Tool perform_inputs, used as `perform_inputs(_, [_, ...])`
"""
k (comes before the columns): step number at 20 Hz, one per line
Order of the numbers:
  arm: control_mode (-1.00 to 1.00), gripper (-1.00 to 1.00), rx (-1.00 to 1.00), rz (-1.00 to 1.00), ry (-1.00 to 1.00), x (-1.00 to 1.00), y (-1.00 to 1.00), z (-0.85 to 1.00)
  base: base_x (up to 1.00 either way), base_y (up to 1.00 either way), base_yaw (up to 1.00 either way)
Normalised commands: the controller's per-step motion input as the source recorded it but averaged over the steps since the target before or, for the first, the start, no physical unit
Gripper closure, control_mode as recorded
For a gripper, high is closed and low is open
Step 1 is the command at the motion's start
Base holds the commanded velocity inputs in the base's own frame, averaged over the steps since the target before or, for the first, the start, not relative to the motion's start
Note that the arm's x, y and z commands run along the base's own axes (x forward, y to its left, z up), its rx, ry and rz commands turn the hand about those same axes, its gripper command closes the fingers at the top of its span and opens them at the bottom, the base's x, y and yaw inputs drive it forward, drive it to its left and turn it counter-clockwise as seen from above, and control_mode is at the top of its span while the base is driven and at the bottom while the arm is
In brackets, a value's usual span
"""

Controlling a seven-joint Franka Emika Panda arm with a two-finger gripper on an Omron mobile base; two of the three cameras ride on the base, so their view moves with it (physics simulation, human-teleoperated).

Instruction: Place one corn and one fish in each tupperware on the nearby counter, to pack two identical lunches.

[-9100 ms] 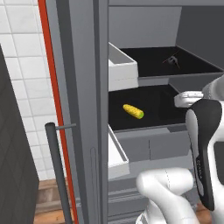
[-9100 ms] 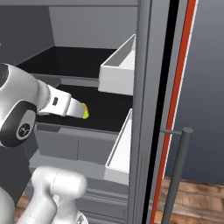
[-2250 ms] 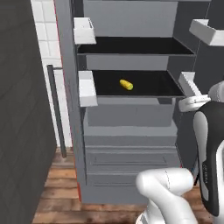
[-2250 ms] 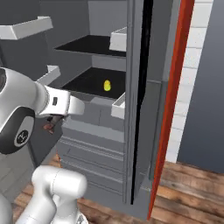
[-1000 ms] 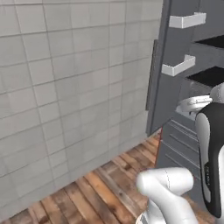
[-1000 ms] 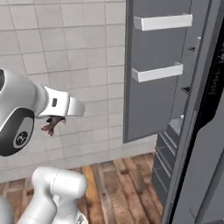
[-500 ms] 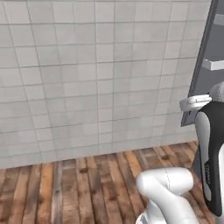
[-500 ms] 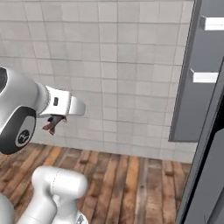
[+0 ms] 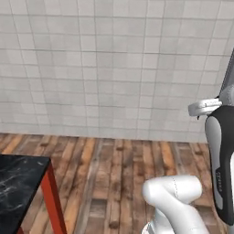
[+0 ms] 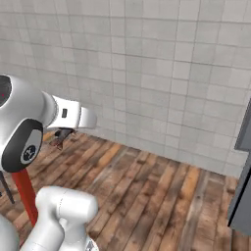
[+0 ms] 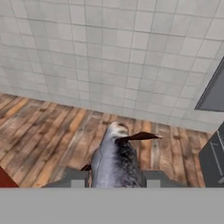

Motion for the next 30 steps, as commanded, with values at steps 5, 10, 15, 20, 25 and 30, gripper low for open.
perform_inputs(5, [1.00, 1.00, 0.00, 0.00, 0.00, 0.00, 0.00, 0.00, -1.00, 0.24, 0.26])
perform_inputs(10, [1.00, 1.00, 0.00, 0.00, 0.00, 0.00, 0.00, 0.00, -1.00, 0.42, 0.03])
perform_inputs(15, [1.00, 1.00, 0.00, 0.00, 0.00, 0.00, 0.00, 0.00, -1.00, 0.54, -0.10])
perform_inputs(20, [1.00, 1.00, 0.00, 0.00, 0.00, 0.00, 0.00, 0.00, -1.00, 0.68, -0.24])
perform_inputs(25, [1.00, 1.00, 0.00, 0.00, 0.00, 0.00, 0.00, 0.00, -0.74, 0.91, -0.27])
perform_inputs(30, [1.00, 1.00, 0.00, 0.00, 0.00, 0.00, 0.00, 0.00, -0.43, 0.97, -0.24])
